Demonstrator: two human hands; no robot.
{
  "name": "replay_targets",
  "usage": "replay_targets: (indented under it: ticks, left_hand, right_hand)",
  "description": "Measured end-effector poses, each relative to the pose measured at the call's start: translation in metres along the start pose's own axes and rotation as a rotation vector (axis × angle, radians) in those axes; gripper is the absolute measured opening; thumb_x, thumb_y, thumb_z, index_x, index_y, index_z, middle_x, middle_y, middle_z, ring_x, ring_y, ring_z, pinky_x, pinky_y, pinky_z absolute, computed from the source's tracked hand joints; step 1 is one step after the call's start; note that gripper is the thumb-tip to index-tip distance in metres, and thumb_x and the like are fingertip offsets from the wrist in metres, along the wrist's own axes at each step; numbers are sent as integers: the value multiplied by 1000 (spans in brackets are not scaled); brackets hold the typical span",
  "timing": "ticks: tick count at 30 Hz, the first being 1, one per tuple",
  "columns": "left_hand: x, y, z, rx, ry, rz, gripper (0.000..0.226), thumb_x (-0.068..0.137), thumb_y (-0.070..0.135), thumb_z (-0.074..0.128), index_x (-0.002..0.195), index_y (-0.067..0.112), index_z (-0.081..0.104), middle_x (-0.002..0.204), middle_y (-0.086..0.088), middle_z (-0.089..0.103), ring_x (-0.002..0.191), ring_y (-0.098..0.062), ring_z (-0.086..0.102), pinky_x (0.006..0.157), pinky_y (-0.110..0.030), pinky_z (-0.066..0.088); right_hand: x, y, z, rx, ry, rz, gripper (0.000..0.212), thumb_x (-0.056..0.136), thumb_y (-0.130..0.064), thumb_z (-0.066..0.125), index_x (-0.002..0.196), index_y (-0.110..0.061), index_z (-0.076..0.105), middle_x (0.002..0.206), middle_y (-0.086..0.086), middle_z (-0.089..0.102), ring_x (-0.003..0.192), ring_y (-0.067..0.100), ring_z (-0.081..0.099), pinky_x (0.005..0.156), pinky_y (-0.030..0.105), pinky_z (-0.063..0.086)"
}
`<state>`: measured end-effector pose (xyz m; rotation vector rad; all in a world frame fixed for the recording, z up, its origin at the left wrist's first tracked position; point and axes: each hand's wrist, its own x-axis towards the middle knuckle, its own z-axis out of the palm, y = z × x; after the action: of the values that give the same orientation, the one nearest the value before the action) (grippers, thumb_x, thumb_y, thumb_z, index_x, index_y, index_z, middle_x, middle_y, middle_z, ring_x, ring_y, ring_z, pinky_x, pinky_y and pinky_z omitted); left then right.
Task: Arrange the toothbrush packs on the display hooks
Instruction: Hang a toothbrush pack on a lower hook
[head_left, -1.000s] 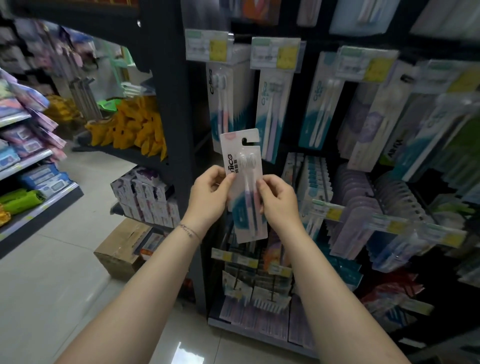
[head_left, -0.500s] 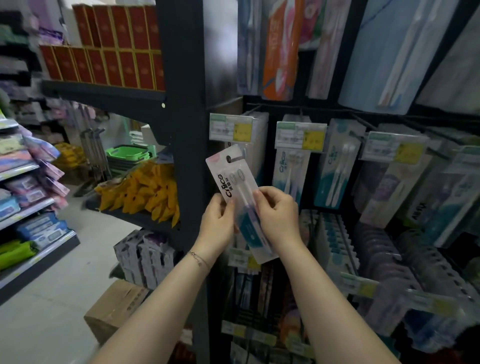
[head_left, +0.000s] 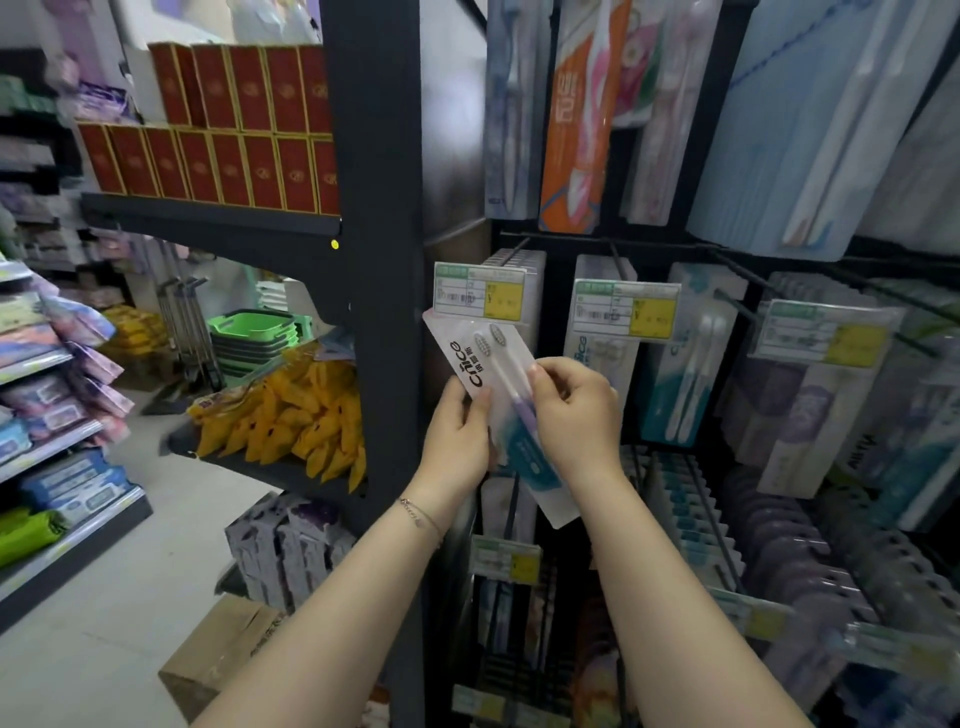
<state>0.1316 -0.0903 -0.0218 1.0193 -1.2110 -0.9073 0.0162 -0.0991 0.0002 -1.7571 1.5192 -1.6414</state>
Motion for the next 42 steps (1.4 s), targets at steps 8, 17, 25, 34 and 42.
replay_targets:
  ticks: [8,17,25,34,42]
  left_hand:
    - [11,5,4,63,33,-47,16,100,31,44,106,17,50,92,-4,61,62,-8,57,46,-20,44]
    - [-4,-12,0,335,225,177,32,95,24,54,124,19,41,115,4,51,80,-7,58,65,-17,47]
    - [-20,-20,-5,496,188,421,27,90,10,61,114,11,48,110,2,43,77,-8,55,69,-20,50]
    - [-31,-47,-24,948,-118,544,12,87,16,53,98,14,58,92,0,59,83,-21,59,66,-38,52]
    - [-59,-67,-18,1214,-197,600,8,87,14,52,93,14,58,81,-1,57,72,-26,57,53,-38,44]
  right_hand:
    - [-5,6,1,39,44,8,19,96,-27,55,82,-19,66,68,-10,63,64,3,59,58,20,46]
    - [-21,18,14,116,-92,30,11,97,-20,52,92,-17,62,82,-4,66,73,4,62,68,27,55]
    - [-27,26,-8,-12,-179,-25,22,95,-25,57,116,-22,57,93,-8,62,75,3,58,68,22,48]
    - [-43,56,-45,-478,-213,-155,24,97,-27,48,118,-19,57,105,0,60,96,18,55,77,35,48]
    - [-79,87,-59,-646,-167,-228,23,89,-17,57,110,-10,64,96,8,64,91,30,57,73,41,47]
